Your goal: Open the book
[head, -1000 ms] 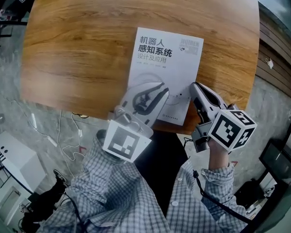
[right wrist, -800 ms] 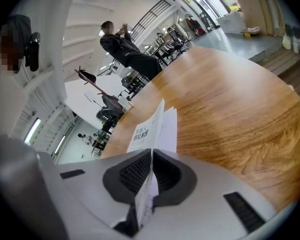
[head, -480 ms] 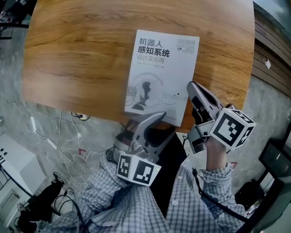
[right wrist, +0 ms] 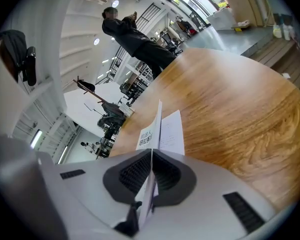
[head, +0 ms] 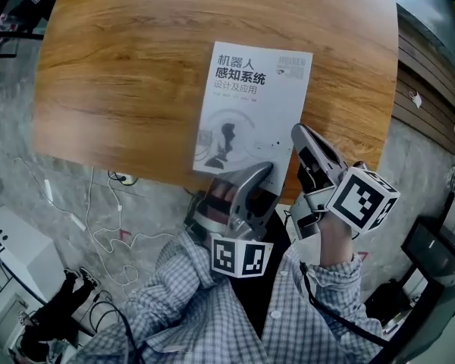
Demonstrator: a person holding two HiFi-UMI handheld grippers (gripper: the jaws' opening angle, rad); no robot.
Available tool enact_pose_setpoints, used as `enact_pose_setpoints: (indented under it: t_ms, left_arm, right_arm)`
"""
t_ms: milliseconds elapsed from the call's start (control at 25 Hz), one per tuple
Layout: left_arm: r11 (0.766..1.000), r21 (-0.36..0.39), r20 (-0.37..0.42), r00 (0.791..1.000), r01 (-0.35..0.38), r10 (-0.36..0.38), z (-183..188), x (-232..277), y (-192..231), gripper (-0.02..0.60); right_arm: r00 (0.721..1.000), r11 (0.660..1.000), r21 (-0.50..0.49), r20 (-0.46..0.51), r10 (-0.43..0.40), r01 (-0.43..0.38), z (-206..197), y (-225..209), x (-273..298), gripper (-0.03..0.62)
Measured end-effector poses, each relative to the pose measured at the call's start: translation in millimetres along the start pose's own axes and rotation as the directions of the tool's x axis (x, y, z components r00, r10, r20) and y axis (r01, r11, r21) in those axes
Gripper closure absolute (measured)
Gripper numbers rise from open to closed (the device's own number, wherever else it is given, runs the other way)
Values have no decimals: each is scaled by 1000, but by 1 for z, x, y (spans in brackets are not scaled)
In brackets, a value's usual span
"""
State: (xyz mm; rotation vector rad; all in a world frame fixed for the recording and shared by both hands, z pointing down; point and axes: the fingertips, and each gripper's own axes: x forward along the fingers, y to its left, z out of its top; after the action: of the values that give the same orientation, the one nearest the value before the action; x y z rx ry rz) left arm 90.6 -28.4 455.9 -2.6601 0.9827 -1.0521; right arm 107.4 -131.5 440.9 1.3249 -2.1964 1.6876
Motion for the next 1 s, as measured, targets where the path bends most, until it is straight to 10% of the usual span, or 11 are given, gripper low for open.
enact_pose_setpoints:
  t_ms: [240, 560, 920, 1000]
  left_arm:
    - [975, -216, 65, 996, -45, 61, 5, -12, 31, 532]
    - [928, -370, 107, 990, -45, 91, 13, -28, 60, 548]
    - [900, -428, 132, 980, -77, 147, 17, -66, 117, 549]
    - [858, -503, 133, 972, -102, 193, 11, -77, 129, 549]
  right_arm:
    - [999, 997, -75, 26, 24, -22, 1, 4, -2, 568]
    - [994, 949, -312, 107, -1, 34, 6, 29, -18, 568]
    - [990, 908, -409, -65, -122, 85, -58, 14, -2, 569]
    - [985, 899, -428, -95, -141, 88, -70, 11, 5, 569]
